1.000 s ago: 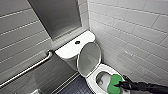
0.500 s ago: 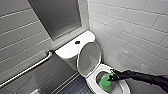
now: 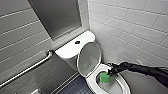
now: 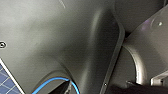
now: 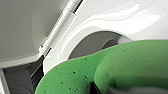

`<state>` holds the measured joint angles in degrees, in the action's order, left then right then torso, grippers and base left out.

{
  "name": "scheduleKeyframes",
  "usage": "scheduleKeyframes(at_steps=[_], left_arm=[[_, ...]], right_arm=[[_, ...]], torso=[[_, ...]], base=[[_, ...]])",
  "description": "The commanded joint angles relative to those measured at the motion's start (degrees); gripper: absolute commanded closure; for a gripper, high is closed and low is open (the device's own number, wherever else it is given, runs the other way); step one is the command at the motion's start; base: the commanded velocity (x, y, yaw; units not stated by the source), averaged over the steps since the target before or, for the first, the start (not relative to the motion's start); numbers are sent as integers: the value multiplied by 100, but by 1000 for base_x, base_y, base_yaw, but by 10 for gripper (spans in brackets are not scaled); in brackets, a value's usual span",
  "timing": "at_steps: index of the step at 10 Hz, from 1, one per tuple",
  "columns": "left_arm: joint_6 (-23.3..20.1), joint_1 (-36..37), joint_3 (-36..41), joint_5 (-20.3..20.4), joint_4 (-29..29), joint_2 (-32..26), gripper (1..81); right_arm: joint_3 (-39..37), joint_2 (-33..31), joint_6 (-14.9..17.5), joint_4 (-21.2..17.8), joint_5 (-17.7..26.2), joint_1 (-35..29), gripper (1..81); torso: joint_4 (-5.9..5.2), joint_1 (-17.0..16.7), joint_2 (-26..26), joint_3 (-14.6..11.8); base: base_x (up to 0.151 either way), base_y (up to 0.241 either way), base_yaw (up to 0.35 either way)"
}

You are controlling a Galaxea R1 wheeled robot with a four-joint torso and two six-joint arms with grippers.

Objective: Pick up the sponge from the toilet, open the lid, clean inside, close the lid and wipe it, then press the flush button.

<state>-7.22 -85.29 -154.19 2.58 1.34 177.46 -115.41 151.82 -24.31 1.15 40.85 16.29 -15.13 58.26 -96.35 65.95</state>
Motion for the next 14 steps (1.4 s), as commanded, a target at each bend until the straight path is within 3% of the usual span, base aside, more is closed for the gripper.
scheduleKeyframes(at_steps=[1,5,8,9,11,12,14], left_arm=[[10,-125,11,-452,33,9,10],[10,-107,11,-452,33,9,10],[10,-124,29,-452,33,-8,10],[1,-125,29,-461,33,-8,10],[10,-133,29,-461,24,-8,10],[1,-142,29,-461,15,-8,10],[1,-152,29,-461,15,1,10]], right_arm=[[99,-70,40,184,432,-1183,811],[-33,131,-48,184,651,-1412,811],[-701,483,-57,255,494,-947,811],[-1100,544,-185,186,113,-685,811],[-1598,448,-1234,0,-1123,-192,811],[-1545,256,-1602,-140,-1735,19,811],[-857,-338,-1665,-107,-2169,134,811]], torso=[[0,0,0,0],[0,0,0,2],[0,0,0,2],[0,0,0,2],[0,0,0,2],[0,0,0,2],[0,0,0,2]], base=[[0,0,0],[0,0,0],[0,0,0],[0,0,0],[0,0,0],[0,0,0],[0,0,0]])
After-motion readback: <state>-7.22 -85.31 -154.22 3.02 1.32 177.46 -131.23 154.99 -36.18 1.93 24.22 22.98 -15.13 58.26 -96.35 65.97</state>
